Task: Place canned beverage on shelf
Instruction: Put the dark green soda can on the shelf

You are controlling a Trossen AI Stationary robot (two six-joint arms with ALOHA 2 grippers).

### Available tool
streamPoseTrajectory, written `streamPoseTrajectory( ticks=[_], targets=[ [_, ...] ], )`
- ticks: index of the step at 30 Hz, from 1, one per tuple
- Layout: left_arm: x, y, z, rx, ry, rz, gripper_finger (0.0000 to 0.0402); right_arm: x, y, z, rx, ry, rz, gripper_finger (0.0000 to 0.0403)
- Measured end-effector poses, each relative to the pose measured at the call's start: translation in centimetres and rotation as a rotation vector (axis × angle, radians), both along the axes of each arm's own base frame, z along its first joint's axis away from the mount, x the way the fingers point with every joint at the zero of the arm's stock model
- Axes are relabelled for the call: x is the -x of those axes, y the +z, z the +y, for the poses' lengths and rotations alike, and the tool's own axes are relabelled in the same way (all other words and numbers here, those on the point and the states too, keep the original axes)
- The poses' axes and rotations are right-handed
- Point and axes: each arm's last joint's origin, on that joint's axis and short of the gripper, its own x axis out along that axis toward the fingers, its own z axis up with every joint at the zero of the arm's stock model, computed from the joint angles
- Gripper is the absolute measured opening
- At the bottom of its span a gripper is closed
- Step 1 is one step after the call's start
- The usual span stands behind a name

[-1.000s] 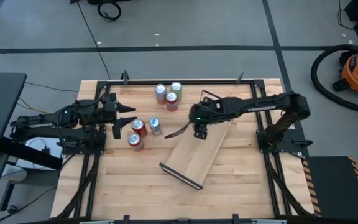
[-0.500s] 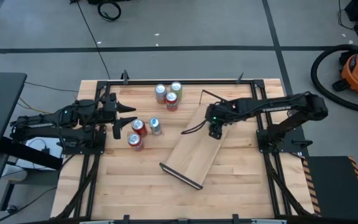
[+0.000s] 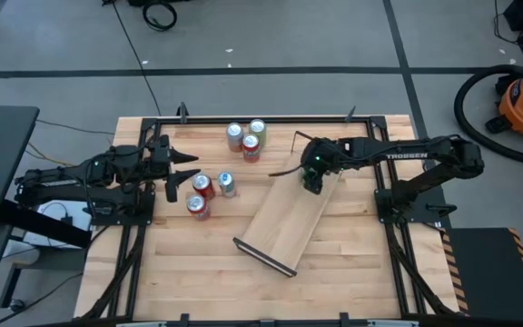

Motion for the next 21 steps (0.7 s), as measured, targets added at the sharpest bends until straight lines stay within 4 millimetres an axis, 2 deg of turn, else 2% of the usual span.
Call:
streamPoseTrajectory(
  ticks=[5, 11, 15, 21],
  targets=[
    [0.0, 0.0, 0.1, -0.007, 0.016, 0.001, 0.0192, -1.5, -0.2, -1.6, 0.022, -0.008, -0.008, 0.0318],
    [0.0, 0.0, 0.1, -0.009, 0.016, 0.001, 0.0192, -3.5, 0.6, -2.9, -0.007, 0.004, 0.026, 0.0318],
    [0.0, 0.0, 0.1, -0.009, 0.016, 0.002, 0.0192, -4.2, 0.5, -3.8, -0.017, -0.002, 0.045, 0.0319],
    [0.0, 0.0, 0.0, -0.006, 0.015, 0.002, 0.0192, -4.6, -0.1, -4.1, 0.005, 0.002, 0.079, 0.0319]
  ],
)
